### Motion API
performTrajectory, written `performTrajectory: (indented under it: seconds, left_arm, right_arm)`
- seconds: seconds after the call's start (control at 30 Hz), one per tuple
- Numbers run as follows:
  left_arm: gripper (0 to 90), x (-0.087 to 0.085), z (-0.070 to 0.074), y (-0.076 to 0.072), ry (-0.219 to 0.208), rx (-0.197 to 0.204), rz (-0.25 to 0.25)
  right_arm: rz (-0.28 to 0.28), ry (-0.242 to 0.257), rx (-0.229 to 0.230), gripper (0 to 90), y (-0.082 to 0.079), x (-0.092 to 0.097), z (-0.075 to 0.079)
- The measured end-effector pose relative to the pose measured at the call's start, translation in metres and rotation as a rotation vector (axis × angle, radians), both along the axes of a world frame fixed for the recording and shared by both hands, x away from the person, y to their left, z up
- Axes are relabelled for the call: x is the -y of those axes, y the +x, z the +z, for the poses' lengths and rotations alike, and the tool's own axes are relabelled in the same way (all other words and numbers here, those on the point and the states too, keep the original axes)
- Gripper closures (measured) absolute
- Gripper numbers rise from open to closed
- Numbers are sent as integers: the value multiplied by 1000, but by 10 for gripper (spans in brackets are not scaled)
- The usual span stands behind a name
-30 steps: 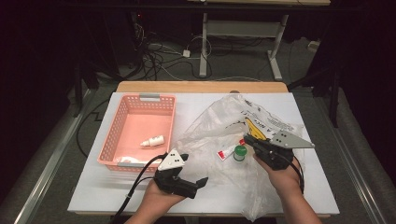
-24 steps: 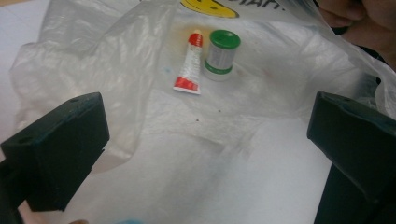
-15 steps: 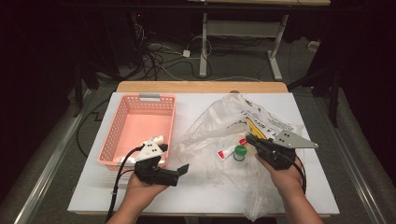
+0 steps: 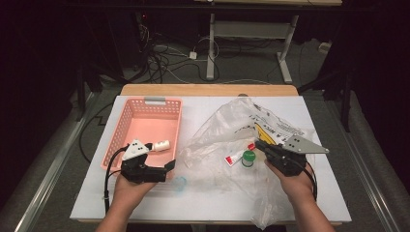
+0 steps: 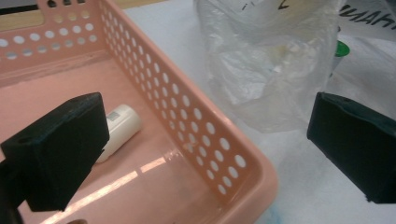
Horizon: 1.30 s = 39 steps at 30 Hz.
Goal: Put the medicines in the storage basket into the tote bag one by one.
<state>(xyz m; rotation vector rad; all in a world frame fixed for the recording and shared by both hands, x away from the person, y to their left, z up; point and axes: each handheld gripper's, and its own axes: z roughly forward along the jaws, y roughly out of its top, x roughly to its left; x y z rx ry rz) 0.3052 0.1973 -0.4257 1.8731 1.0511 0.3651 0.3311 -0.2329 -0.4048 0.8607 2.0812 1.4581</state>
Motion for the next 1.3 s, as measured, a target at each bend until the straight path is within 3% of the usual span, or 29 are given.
performTrajectory:
  seconds: [0.27,0.57,0.8,0.87,0.9,1.07,1.3]
  left_arm:
    - [0,-30,0,4,-20,-7,84]
    - [0,-52,-5,8,-28,-29,134]
    - [0,-52,-6,10,-29,-45,116]
    - [0,-49,-3,13,-50,-53,100]
    - [0,-47,0,15,-61,-59,91]
    - [0,-37,12,29,-40,-51,87]
    - [0,-31,20,48,-31,-54,66]
  right_arm:
    - [5,-7,-1,900,0,-1,-1]
    - [4,-8,-3,900,0,-1,-2]
    - [3,-10,-3,900,-1,-1,-1]
    - [3,-10,-3,900,-1,0,-1]
    - [4,-10,-1,900,-1,0,0]
    - [4,-10,-1,900,-1,1,-1]
    - [2,-1,8,900,-1,2,2]
